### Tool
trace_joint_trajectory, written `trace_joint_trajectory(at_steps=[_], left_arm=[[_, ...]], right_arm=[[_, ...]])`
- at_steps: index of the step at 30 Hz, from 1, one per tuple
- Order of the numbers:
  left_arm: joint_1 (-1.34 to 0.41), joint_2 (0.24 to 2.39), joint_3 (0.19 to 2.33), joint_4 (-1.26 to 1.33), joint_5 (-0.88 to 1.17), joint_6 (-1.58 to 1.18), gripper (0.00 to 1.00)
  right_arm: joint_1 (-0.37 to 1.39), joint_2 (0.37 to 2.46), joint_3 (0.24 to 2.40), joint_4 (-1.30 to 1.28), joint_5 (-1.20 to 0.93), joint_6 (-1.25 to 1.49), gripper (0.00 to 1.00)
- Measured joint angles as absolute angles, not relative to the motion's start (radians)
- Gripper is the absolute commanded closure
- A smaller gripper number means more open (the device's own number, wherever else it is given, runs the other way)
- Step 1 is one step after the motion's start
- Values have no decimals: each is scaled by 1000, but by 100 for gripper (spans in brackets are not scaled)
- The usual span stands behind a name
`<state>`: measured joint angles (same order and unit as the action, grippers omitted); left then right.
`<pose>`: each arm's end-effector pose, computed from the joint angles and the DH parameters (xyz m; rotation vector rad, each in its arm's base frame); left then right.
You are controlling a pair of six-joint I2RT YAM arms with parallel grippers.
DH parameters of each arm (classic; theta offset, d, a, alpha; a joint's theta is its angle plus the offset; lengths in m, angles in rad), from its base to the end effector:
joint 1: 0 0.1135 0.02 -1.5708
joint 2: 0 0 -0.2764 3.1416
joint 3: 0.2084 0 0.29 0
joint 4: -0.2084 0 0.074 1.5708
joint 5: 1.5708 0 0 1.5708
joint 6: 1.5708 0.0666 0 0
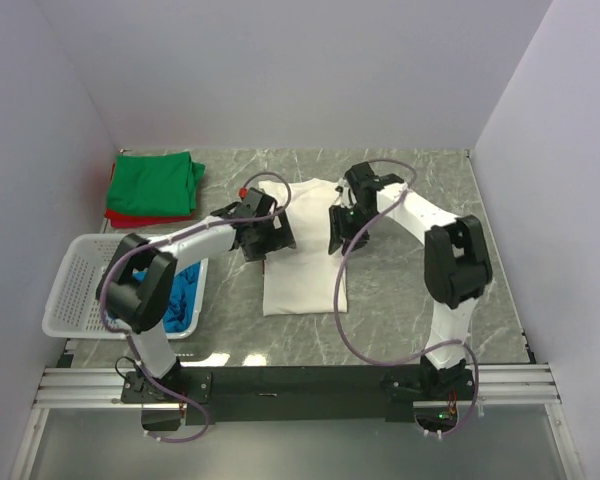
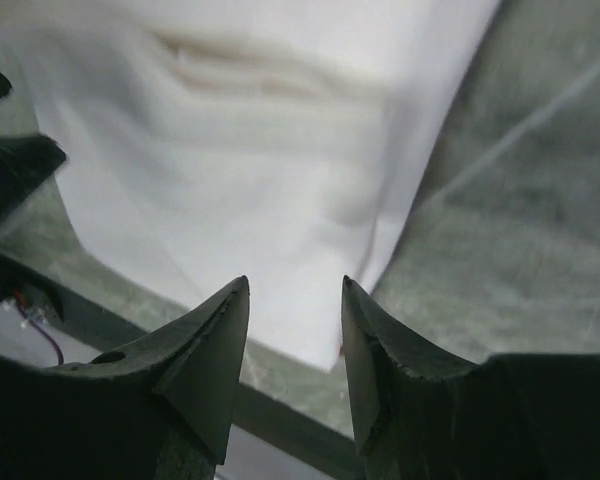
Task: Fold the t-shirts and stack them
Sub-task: Fold the tshirt
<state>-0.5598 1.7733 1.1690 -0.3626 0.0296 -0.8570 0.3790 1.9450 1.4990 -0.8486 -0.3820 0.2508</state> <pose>0.3574 -0.2263 0.1567 -0.3795 2.6177 -0.5658 0.3995 0.1858 0.1719 -0.2658 2.9145 0.6638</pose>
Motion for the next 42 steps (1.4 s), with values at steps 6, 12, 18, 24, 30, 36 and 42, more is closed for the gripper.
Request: trace_joint_trajectory(at_steps=[6,12,18,24,30,36,42], left_arm=[[-609,1557,981,-368,32,-850,3],[-698,1410,812,-379,49,-871,7],[-788,1402,722,-379,46,-922,7],[-825,1354,682,-378,28,-987,6],[-829,1296,625,-373,21,-1042,6],[-840,1260,584,-351,20,-1087,6],[-844,1254,576,-342,19,-1105,5]], right_arm=[[379,1683,1196,-812,-403,277,49],[380,1551,969,-774,-413,301,48],[380,1531,849,-720,-435,324,48],[382,1535,842,-655,-459,327,48],[398,1568,842,-604,-470,339,47],[440,1618,844,-570,-472,352,47],[457,1620,844,-560,-464,367,47]])
